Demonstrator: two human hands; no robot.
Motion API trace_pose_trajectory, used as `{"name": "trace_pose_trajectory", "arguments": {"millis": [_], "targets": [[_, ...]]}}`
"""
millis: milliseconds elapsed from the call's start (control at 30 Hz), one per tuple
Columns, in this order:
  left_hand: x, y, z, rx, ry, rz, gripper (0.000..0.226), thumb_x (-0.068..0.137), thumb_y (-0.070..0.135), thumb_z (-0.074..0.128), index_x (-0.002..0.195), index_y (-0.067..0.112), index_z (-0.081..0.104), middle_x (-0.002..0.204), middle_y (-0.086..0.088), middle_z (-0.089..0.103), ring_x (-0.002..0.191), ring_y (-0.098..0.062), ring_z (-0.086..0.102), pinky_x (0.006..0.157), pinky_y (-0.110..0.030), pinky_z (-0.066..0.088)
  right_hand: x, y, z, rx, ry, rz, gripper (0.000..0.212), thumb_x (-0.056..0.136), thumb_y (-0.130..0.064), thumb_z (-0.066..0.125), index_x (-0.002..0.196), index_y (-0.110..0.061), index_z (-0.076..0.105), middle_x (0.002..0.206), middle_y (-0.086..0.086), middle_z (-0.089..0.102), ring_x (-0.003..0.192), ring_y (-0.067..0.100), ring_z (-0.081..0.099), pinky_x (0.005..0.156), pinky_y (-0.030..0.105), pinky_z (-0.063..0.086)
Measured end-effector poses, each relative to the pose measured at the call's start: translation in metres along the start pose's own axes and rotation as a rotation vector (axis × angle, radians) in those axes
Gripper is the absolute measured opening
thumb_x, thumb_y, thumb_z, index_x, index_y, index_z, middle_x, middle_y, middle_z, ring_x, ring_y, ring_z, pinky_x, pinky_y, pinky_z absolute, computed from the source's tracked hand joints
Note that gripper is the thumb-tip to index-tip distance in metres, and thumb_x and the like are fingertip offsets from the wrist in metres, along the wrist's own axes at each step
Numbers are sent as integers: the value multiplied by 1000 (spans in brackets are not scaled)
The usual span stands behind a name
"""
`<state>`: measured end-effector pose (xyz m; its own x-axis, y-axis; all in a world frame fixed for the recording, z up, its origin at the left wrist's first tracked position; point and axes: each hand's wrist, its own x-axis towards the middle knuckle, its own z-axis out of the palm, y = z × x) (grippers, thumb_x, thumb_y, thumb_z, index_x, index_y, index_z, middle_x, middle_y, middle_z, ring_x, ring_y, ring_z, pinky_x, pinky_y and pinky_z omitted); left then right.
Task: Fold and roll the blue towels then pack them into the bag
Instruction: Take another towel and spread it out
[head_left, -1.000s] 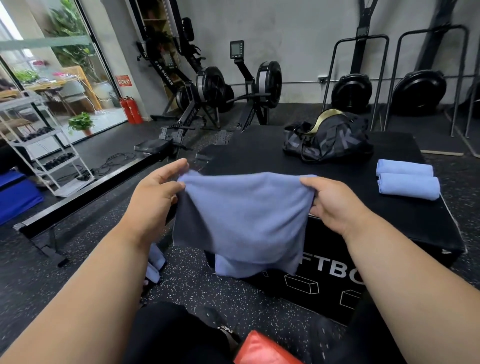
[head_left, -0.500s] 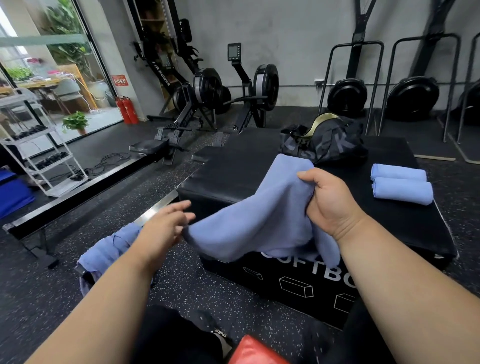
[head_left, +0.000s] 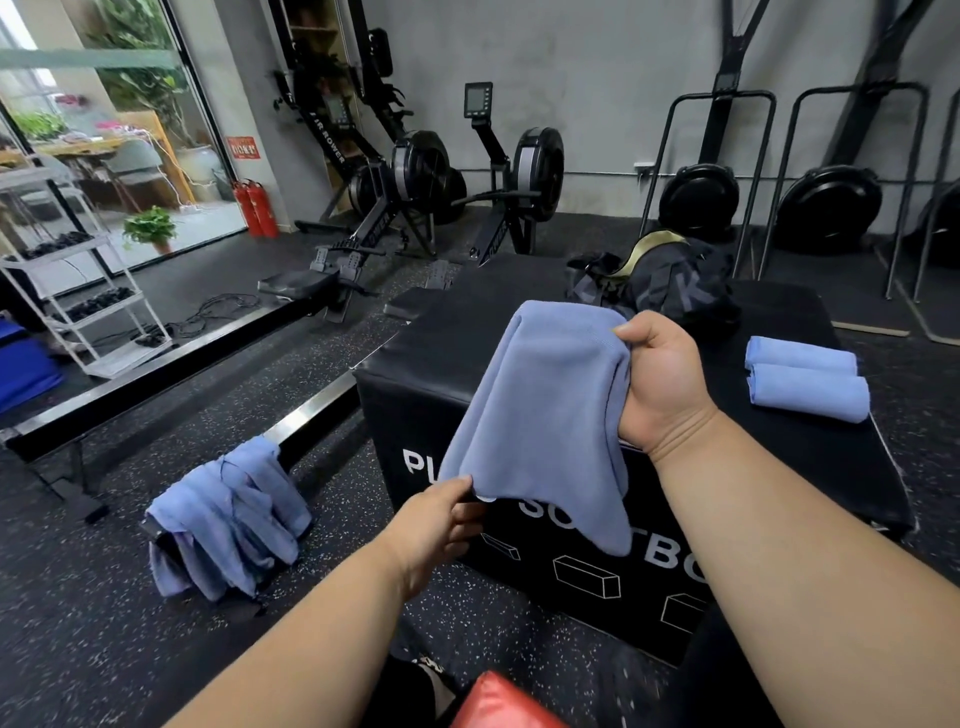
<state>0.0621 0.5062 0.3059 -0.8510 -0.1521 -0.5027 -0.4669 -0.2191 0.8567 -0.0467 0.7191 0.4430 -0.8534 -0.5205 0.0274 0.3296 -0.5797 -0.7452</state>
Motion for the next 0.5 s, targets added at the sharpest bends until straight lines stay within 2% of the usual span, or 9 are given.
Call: {"name": "trace_pose_trajectory", "arguments": {"millis": [33,67,167,267,333,400,433,467,500], "targets": [[2,1,-1,-18,1,7,22,106,39,48,88,27,49,70,5,40,63,-12,27,65,-32,14,1,1,0,8,-12,3,54,69,-20,57,112,8,71,107,22,70,99,36,69,89,40,58],[2,3,-1,-32,16,3,22,106,41,47,90,27,54,70,4,45,63,-13,34,65,-32,20,2,2,0,6,-25,6,60,64,-20,62,115,9,69,108,23,69,101,37,68,91,41,57],[2,3,0,-171,-24,-20,26,103,47,53,117,31,67,97,0,71,90,-18,67,85,-37,46,5,6,-5,4,-48,19,72,58,-19,67,123,12,64,116,26,66,109,40,64,98,44,53],[4,1,1,-414,-72,30,26,92,35,68,113,20,68,102,-4,71,90,-17,67,93,-38,54,9,10,-13,33,-76,36,88,56,-19,73,135,11,51,133,30,48,123,43,50,113,50,39],[5,3,0,-462,-35,91,24,94,24,69,117,18,63,107,-7,66,89,-16,64,88,-37,57,10,11,-20,61,-61,48,89,55,-18,74,136,6,46,135,28,39,124,42,46,120,51,32],[7,10,-6,-399,65,175,32,98,16,67,127,22,57,116,-3,68,95,-14,64,81,-33,53,9,12,-26,60,-56,47,62,67,-19,66,122,9,57,125,27,52,117,40,54,118,48,37],[7,16,-11,-360,112,220,35,100,11,65,132,22,56,121,-4,71,100,-17,66,83,-34,53,7,12,-27,39,-51,37,39,76,-19,58,104,8,65,109,22,62,105,37,61,109,44,46],[7,24,-16,-326,148,268,38,100,7,64,135,21,57,123,-8,73,105,-20,68,87,-36,54,5,10,-29,-7,-27,29,25,82,-19,53,87,2,66,91,16,63,91,33,63,96,40,51],[5,33,-22,-292,177,315,39,100,4,64,135,21,60,122,-10,73,105,-21,69,87,-35,55,4,10,-30,-61,-7,29,19,83,-20,55,81,-3,63,82,13,60,84,29,62,88,38,51]]}}
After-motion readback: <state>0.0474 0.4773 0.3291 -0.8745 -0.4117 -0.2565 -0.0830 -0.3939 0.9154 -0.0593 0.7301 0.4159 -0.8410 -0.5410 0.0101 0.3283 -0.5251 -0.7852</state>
